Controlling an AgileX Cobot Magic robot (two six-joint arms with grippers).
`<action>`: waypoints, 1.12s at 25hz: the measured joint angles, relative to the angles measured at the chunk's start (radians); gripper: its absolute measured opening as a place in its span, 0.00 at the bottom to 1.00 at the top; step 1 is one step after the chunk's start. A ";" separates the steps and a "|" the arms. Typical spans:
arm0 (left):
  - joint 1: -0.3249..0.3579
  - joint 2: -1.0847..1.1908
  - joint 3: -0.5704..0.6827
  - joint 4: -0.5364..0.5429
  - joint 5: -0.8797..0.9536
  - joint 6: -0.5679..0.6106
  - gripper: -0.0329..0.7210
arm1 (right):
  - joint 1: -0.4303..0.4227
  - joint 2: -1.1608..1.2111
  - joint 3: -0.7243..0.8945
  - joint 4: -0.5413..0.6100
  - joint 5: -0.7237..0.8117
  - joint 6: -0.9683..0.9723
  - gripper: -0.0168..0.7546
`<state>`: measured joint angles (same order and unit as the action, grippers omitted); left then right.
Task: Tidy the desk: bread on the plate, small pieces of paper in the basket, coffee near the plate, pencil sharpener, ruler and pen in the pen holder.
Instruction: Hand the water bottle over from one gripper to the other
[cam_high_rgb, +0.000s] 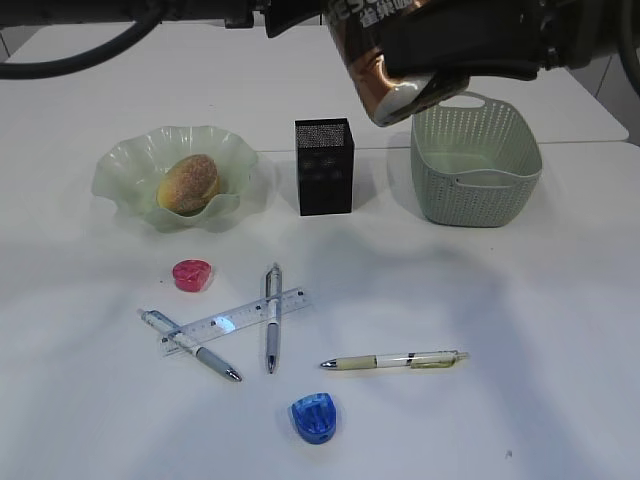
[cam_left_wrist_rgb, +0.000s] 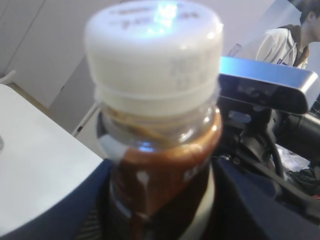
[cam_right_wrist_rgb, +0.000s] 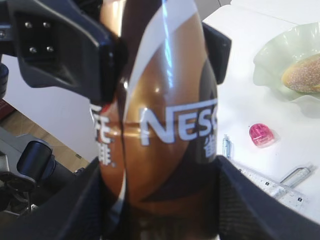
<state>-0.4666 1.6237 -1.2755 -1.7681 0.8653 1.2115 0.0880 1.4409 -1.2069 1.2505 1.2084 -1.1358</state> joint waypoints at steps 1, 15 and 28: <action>0.000 0.000 0.000 0.000 0.000 0.000 0.56 | 0.000 0.000 0.000 0.000 0.000 -0.002 0.62; -0.002 0.000 0.000 0.000 -0.008 0.002 0.52 | 0.000 0.000 0.000 0.002 -0.002 -0.004 0.62; -0.002 0.000 0.000 0.000 -0.008 0.005 0.52 | 0.000 0.000 0.000 0.004 -0.002 -0.004 0.66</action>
<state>-0.4683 1.6237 -1.2755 -1.7681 0.8575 1.2161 0.0880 1.4409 -1.2069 1.2543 1.2066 -1.1397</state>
